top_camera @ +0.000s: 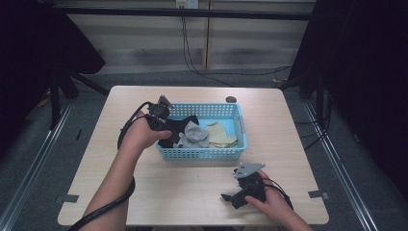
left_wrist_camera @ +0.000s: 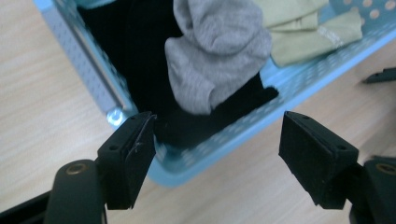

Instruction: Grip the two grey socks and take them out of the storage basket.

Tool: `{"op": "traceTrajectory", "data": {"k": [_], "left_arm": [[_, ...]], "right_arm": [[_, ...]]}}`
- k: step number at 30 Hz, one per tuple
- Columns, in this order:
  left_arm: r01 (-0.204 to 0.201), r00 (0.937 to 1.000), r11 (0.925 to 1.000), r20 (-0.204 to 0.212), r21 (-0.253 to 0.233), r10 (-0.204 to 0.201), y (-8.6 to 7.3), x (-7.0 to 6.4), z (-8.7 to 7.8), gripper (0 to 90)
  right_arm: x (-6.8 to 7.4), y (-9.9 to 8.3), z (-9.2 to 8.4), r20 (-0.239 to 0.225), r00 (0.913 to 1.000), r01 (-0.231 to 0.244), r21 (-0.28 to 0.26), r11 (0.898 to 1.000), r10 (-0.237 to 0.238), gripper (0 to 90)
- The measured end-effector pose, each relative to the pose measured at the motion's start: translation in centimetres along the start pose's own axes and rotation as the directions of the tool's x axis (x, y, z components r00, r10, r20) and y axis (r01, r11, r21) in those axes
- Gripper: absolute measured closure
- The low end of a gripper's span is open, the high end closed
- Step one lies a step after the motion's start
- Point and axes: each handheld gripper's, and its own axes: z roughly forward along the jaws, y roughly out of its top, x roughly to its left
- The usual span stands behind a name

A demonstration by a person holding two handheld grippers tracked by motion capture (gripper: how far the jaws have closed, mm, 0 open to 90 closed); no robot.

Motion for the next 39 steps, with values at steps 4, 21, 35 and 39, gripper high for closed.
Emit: {"op": "traceTrajectory", "data": {"k": [4, 21, 35, 39], "left_arm": [[-0.005, 1.0000, 0.9999, -0.004, -0.014, 0.005, 0.7, 0.0, 0.9, 26.9], [0.056, 0.9983, 0.9982, -0.015, -0.020, -0.056, 1.6, 0.9, 6.3, 32.0], [0.078, 0.9963, 0.9960, -0.038, 0.043, -0.077, 1.9, 0.9, 8.9, 36.9], [0.088, 0.9953, 0.9954, -0.044, 0.037, -0.086, 1.7, 1.2, 9.3, 40.7]], "right_arm": [[0.0, 0.0, 0.0, 0.000, 1.0000, -0.002, 0.001, 1.000, 0.002, 0.0], [0.0, 0.0, 0.0, 0.004, 1.0000, 0.000, -0.005, 1.000, 0.000, 0.0], [0.0, 0.0, 0.0, 0.000, 1.0000, 0.002, -0.005, 1.000, -0.002, 0.0], [0.0, 0.0, 0.0, 0.005, 0.9999, 0.014, -0.009, 1.000, -0.014, 0.0]]}}
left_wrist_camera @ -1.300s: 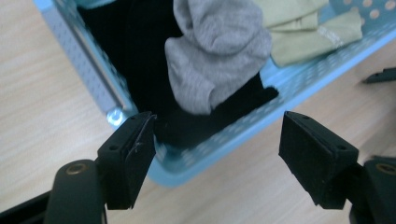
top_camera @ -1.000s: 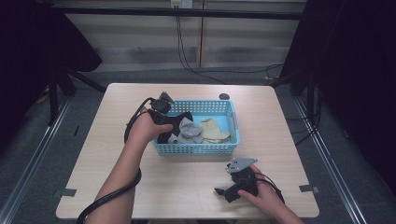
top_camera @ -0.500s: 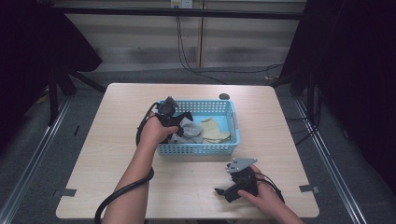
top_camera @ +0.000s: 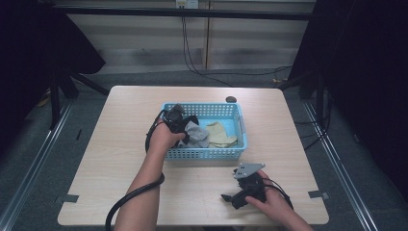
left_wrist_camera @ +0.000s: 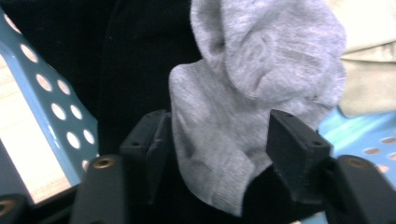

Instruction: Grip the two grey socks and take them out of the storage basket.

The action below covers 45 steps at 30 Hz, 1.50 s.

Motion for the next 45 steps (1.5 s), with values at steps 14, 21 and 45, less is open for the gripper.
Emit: {"op": "traceTrajectory", "data": {"k": [14, 21, 45], "left_arm": [[0.008, 1.0000, 0.9991, 0.004, 0.041, -0.008, 0.1, -0.1, -0.1, 76.6], [0.004, 0.9999, 0.9982, 0.016, 0.059, -0.005, 0.6, -0.3, -2.0, 81.3], [-0.021, 0.9998, 0.9964, 0.001, 0.082, 0.021, 1.5, 0.0, -8.3, 81.6]], "right_arm": [[0.0, 0.0, 0.0, -0.002, 1.0000, 0.000, 0.000, 1.000, 0.000, 0.0], [0.1, 0.0, 0.0, -0.008, 1.0000, -0.004, 0.004, 1.000, 0.004, 0.0], [0.1, 0.0, -0.1, -0.007, 1.0000, -0.002, 0.006, 1.000, 0.002, 0.0]]}}
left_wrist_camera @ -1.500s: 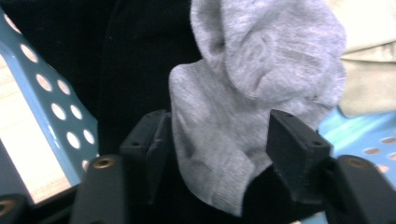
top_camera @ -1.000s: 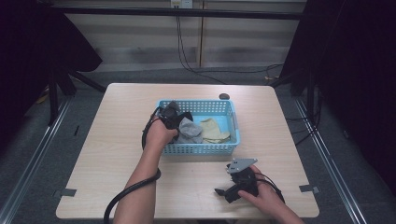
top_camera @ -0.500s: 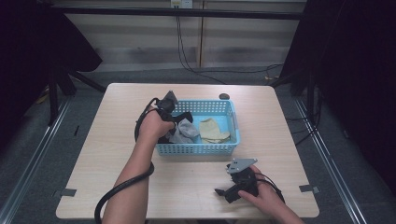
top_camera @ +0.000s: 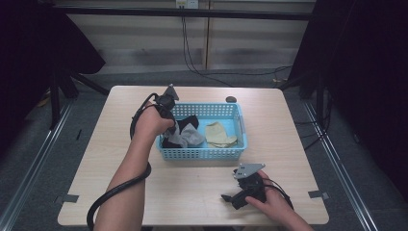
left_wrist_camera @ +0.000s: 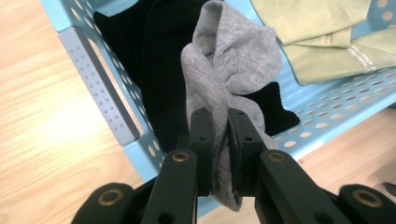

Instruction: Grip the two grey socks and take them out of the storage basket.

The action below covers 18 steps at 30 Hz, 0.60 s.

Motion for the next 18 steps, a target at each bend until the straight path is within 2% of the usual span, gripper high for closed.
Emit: {"op": "traceTrajectory", "data": {"k": [8, 12, 18], "left_arm": [[-0.015, 0.9999, 0.9996, -0.006, 0.023, 0.015, 0.4, -0.2, -1.4, 81.6], [-0.010, 0.9999, 0.9994, -0.014, 0.032, 0.010, 0.4, 0.1, -2.2, 81.5], [0.003, 0.9999, 0.9998, -0.014, 0.020, -0.003, 0.6, 0.3, -3.5, 81.6]], "right_arm": [[0.0, 0.0, 0.0, -0.003, 1.0000, -0.001, 0.000, 1.000, 0.001, 0.0], [0.0, 0.0, 0.0, -0.001, 1.0000, -0.001, 0.000, 1.000, 0.001, 0.0], [0.0, 0.0, 0.0, -0.004, 1.0000, -0.002, 0.003, 1.000, 0.002, 0.0]]}}
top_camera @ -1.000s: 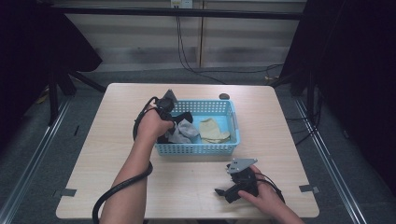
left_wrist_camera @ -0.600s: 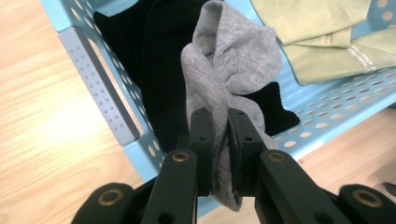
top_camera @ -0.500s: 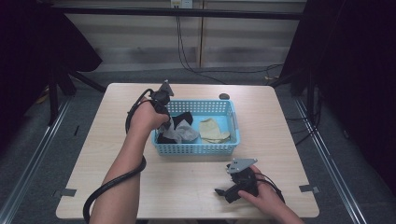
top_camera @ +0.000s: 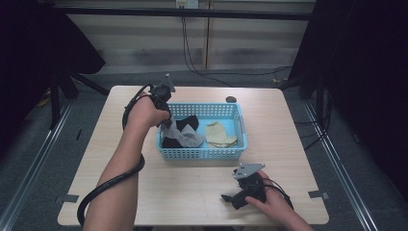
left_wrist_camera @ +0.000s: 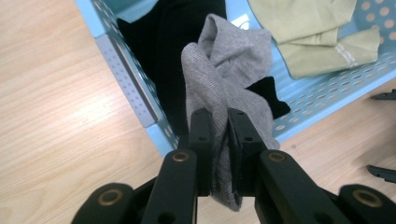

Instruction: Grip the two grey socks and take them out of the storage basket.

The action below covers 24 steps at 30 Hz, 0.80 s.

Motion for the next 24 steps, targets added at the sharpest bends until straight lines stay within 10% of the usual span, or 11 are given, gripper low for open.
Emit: {"op": "traceTrajectory", "data": {"k": [24], "left_arm": [[0.034, 0.9994, 0.9994, -0.006, 0.006, -0.034, 0.8, 0.8, -3.6, 81.6]], "right_arm": [[0.0, 0.0, 0.0, 0.002, 1.0000, -0.001, 0.001, 1.000, 0.001, 0.0]]}}
